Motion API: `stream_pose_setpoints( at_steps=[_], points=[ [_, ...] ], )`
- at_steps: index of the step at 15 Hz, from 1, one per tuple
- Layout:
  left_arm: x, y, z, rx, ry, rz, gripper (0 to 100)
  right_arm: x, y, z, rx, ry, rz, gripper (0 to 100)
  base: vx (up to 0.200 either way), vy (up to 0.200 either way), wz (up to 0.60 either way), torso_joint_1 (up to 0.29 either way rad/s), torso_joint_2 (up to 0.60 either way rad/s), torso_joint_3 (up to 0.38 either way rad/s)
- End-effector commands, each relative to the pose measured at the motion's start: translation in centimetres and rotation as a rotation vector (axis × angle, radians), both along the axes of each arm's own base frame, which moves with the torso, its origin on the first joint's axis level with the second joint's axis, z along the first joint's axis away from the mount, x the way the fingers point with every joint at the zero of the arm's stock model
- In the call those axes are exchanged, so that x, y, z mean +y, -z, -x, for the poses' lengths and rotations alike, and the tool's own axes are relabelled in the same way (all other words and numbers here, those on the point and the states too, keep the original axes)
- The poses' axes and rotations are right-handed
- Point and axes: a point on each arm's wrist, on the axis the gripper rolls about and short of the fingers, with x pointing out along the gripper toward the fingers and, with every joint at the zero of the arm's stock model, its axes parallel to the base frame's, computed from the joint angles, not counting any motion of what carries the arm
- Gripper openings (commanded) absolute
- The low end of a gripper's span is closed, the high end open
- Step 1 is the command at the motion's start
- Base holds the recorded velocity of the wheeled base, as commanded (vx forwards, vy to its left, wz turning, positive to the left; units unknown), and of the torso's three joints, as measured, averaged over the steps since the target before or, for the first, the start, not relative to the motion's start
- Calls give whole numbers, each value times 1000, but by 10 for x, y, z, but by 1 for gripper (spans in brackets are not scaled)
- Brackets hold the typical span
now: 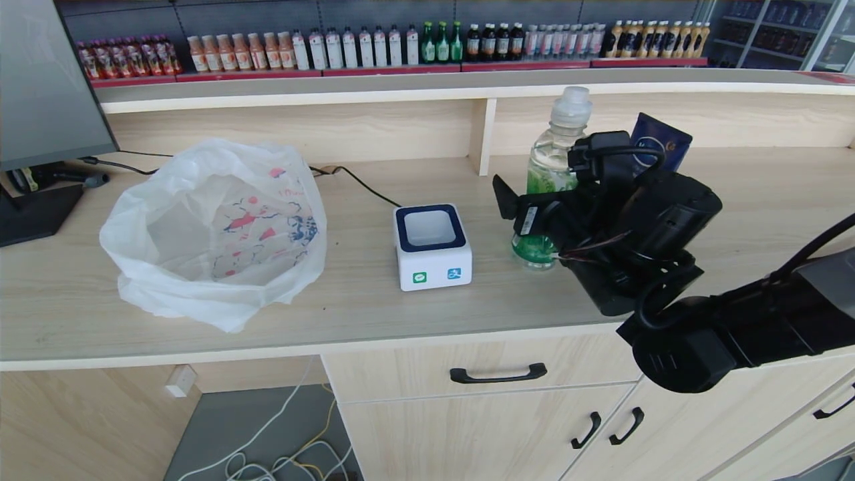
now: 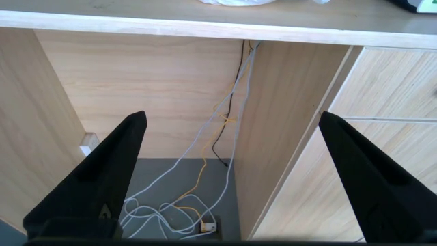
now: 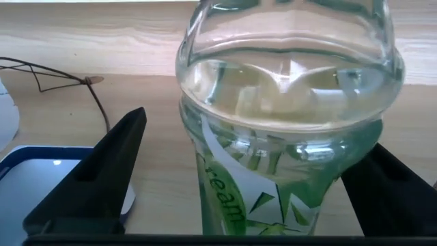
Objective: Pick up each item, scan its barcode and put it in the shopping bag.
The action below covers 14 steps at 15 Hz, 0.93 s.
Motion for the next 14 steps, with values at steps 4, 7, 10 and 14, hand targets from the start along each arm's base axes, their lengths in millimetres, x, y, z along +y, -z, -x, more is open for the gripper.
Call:
stream_pose_setpoints(
  at_steps=[4, 7, 10, 14],
  points=[
    [0, 0, 0, 0, 0, 0, 100, -2, 1, -4, -2, 12, -1, 100, 0, 0, 0, 0, 0, 0],
    [0, 0, 0, 0, 0, 0, 100, 0, -1, -7, -15, 12, -9, 0, 0, 0, 0, 0, 0, 0],
    [0, 0, 0, 0, 0, 0, 100, 1, -1, -7, -19, 10, -11, 0, 0, 0, 0, 0, 0, 0],
    [0, 0, 0, 0, 2, 0, 100, -5, -11, -7, -52, 23, -42, 0, 0, 0, 0, 0, 0, 0]
  ],
)
